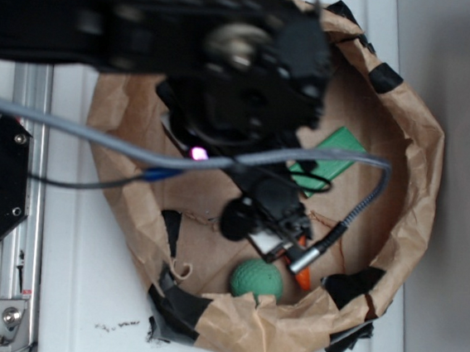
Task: Grab the green ball.
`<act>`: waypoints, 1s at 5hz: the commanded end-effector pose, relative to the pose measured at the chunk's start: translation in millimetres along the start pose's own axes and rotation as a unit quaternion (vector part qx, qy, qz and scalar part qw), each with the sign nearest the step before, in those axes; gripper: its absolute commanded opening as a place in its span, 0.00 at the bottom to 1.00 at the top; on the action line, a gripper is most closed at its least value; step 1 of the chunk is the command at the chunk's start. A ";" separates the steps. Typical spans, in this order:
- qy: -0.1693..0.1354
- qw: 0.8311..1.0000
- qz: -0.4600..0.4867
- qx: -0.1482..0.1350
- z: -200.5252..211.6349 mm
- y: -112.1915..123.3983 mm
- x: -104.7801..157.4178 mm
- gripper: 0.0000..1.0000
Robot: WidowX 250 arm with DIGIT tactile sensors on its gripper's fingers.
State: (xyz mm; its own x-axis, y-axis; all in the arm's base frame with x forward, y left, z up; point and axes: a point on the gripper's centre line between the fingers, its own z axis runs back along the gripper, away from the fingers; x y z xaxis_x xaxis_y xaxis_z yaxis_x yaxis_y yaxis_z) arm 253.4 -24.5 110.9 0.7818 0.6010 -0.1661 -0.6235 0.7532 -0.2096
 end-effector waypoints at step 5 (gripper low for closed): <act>0.106 0.994 0.039 -0.007 -95.6 -40.6 -33.6 0.00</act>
State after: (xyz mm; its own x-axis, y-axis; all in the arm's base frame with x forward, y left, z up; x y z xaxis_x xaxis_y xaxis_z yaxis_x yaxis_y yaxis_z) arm 261.6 -98.9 30.4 0.6937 0.6044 -0.3918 -0.7036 0.6851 -0.1887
